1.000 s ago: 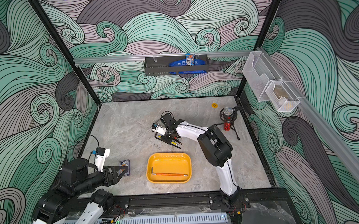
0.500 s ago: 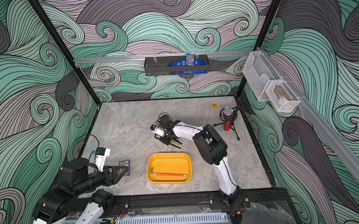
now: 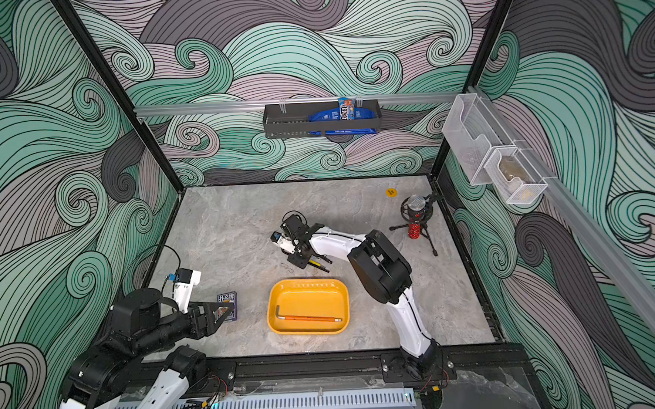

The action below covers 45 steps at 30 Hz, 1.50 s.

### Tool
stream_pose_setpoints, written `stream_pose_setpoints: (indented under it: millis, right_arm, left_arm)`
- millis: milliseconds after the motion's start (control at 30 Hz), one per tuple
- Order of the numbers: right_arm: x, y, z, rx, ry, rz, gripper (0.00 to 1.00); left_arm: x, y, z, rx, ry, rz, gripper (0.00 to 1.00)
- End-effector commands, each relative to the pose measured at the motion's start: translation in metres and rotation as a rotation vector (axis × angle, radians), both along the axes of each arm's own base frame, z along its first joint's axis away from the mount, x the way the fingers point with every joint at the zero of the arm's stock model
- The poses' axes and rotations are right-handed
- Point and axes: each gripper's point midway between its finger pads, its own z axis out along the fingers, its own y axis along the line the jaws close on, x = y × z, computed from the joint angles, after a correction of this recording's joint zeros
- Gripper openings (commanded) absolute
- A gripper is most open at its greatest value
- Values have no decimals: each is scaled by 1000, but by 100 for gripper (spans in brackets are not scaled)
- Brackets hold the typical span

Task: Put the hex key on the desktop into the storage box
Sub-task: Pick up the Allen key from the center of the board.

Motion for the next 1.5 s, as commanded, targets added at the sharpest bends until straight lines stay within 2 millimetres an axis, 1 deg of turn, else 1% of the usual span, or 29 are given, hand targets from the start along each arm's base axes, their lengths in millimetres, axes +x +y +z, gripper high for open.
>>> stream_pose_setpoints:
  millis: [0, 133, 200, 300, 367, 467, 567, 633, 733, 800, 933, 1067, 1267, 1467]
  right_arm:
    - [-5, -6, -3, -45, 17, -13, 35]
    - [0, 2, 21, -20, -36, 3, 36]
    - [-2, 6, 29, -9, -48, 14, 36]
    - [-9, 7, 33, 6, -38, 23, 33]
    - [-14, 4, 29, 5, -21, 19, 32]
    - [-20, -1, 18, -11, 8, 10, 31]
    - [-21, -6, 6, -32, 33, -3, 30]
    - [-17, -10, -1, -40, 43, -20, 30]
    - [-12, -12, -6, -49, 46, -26, 30]
    - [-12, -10, -8, -48, 56, -17, 30]
    - [-16, -7, -11, -54, 83, -11, 26]
    - [-20, -10, -14, -80, 80, -13, 26]
    - [-21, -19, -24, -156, 111, -41, 27]
    - [-26, -20, -36, -191, 161, -60, 27]
  left_arm:
    - [3, -4, 10, -6, -35, -22, 70]
    - [3, -4, 11, -6, -35, -24, 70]
    - [3, -3, 10, -5, -33, -23, 70]
    - [3, -3, 9, -6, -34, -21, 70]
    - [3, -4, 9, -6, -34, -22, 70]
    - [4, -4, 9, -7, -35, -21, 70]
    - [4, -4, 9, -9, -32, -21, 70]
    - [4, -4, 9, -10, -32, -22, 70]
    - [4, -4, 10, -10, -33, -23, 70]
    - [4, -5, 11, -11, -34, -22, 70]
    - [4, -4, 11, -10, -33, -21, 70]
    - [4, -4, 9, -11, -31, -20, 70]
    - [6, -6, 9, -15, -30, -22, 70]
    - [6, -6, 9, -14, -26, -25, 70]
